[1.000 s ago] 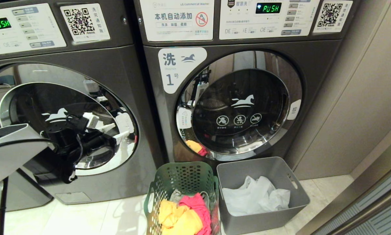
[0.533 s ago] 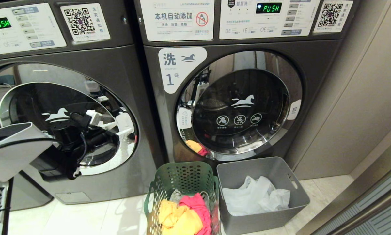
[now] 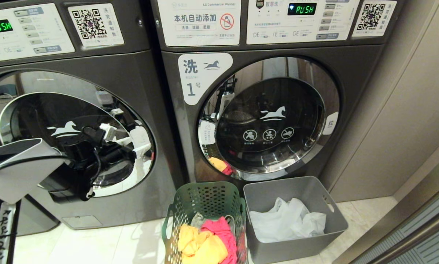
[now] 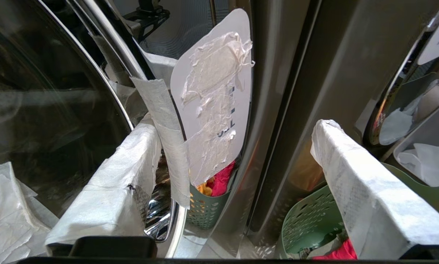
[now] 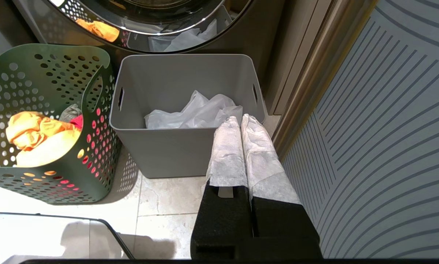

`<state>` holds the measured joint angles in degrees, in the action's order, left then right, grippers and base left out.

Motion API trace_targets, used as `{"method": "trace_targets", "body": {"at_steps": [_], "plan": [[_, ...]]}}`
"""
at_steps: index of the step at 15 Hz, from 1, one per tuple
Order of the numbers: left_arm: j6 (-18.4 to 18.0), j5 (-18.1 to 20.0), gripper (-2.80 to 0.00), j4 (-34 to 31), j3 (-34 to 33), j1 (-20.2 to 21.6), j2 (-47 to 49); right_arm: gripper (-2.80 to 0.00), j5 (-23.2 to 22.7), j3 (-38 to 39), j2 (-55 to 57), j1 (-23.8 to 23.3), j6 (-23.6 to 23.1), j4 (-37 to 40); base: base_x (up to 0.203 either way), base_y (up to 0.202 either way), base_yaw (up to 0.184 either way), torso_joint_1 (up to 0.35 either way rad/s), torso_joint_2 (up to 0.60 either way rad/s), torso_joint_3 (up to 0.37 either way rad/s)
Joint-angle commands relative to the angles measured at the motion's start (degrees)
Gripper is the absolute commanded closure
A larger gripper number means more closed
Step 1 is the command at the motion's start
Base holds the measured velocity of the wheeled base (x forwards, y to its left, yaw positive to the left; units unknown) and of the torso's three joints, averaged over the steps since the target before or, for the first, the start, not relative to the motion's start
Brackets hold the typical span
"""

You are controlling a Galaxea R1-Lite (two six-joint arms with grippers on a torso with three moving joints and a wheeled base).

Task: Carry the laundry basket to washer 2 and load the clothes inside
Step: Open the lid of the washing machine

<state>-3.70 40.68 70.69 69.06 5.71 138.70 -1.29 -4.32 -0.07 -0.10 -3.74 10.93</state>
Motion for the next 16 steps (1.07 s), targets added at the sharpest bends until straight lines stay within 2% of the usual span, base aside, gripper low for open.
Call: {"method": "trace_targets", "body": {"at_steps": [1,4,16], "plan": [[0.50,2.95,-2.80,0.32,0.16,-0.17,0.58,0.00,-0.03,0.01,0.03,0.01,-0.04,0.05,0.000,0.000,0.000,0.000,0.00,0.000],[2.38,6.04,-2.80,0.32,0.96,-0.02,1.20,0.00,-0.03,0.01,0.02,0.01,-0.04,0.05,0.000,0.000,0.000,0.000,0.00,0.000],[2.75,5.38,-2.80,0.23,3.45,-1.57,3.15,0.00,-0.03,0.01,0.00,0.01,-0.04,0.05,0.000,0.000,0.000,0.000,0.00,0.000]]}}
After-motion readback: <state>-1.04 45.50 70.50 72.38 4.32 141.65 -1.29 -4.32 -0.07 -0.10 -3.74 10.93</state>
